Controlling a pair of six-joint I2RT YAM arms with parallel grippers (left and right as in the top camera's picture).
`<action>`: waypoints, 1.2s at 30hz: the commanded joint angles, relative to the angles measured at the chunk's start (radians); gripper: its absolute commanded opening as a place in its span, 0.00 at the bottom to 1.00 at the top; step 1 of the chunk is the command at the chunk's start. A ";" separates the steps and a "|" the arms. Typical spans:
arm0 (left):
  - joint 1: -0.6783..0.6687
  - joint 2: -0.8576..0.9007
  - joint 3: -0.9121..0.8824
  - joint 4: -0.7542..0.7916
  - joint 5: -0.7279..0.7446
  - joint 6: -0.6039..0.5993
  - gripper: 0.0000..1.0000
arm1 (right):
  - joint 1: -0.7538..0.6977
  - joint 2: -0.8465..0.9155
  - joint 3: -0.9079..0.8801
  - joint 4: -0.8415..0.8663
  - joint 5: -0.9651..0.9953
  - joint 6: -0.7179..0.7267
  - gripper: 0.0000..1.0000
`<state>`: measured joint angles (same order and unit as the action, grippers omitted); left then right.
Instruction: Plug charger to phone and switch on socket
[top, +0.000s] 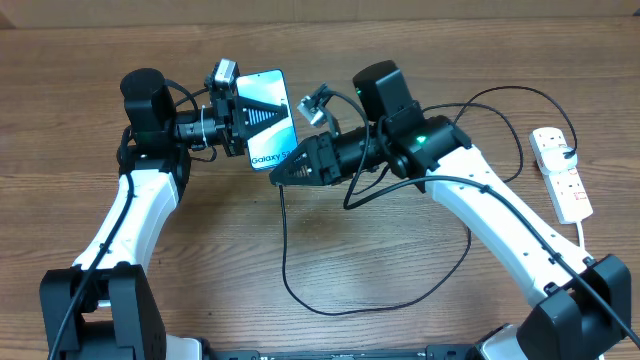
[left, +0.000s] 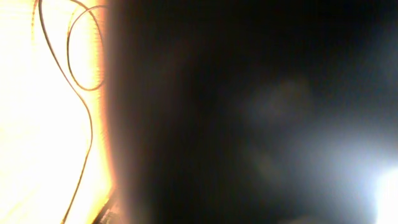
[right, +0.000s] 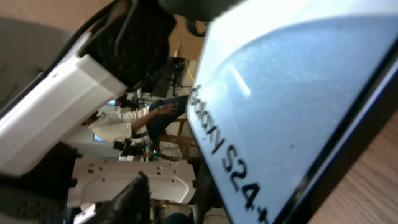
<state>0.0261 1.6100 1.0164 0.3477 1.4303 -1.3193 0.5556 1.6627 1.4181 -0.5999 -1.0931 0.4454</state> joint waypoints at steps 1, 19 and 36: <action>-0.002 -0.034 0.011 0.008 -0.014 -0.024 0.04 | 0.021 0.002 0.005 0.006 0.063 0.034 0.37; -0.003 -0.034 0.011 0.009 0.065 -0.004 0.04 | 0.019 0.002 0.005 0.075 0.105 0.087 0.04; -0.048 -0.034 0.011 0.009 0.150 0.042 0.04 | -0.007 0.002 0.005 0.142 0.105 0.161 0.04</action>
<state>0.0410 1.6028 1.0199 0.3557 1.4200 -1.3285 0.5755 1.6653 1.4021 -0.5102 -1.0500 0.6079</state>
